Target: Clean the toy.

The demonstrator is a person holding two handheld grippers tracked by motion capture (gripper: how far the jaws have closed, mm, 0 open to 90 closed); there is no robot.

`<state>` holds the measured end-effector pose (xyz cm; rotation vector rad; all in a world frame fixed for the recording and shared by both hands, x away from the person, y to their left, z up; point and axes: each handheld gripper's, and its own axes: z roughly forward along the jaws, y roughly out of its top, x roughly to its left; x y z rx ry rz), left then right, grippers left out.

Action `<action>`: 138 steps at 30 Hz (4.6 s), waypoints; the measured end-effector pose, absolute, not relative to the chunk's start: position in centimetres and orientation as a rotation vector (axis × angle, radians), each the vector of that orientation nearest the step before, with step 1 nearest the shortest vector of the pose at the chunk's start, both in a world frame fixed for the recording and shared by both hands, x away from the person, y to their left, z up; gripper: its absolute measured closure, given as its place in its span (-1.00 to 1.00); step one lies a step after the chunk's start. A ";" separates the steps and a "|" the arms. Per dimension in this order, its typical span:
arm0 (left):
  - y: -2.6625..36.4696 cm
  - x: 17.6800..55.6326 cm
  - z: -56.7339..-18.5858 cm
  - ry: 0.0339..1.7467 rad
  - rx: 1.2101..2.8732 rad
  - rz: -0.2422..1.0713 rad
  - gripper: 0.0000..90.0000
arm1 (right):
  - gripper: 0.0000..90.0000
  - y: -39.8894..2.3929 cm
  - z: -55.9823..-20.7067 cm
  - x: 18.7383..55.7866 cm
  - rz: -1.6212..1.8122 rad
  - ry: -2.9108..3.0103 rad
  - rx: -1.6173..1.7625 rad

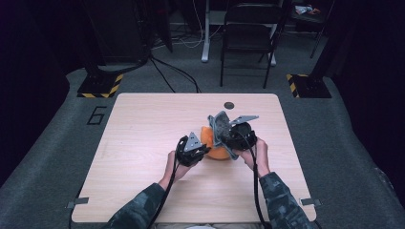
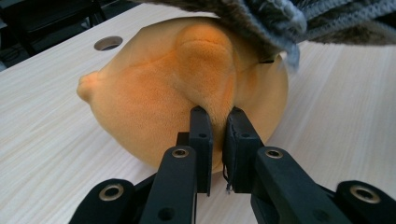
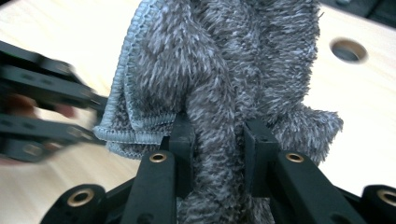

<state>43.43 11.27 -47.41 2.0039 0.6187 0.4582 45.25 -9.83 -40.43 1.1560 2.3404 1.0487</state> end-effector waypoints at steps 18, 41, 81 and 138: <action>11.6 44.0 -48.0 0.670 1.994 0.415 0.78 | 0.53 -9.0 -41.4 45.4 0.959 2.377 1.119; 12.0 44.4 -48.3 0.698 1.982 0.400 0.75 | 0.53 -12.7 -43.3 47.6 0.885 2.396 1.278; 12.2 44.5 -48.4 0.710 1.984 0.396 0.75 | 0.54 -15.1 -48.3 49.6 0.662 2.378 1.470; 12.0 44.3 -48.5 0.706 1.984 0.402 0.74 | 0.54 -14.8 -46.0 49.0 0.725 2.388 1.441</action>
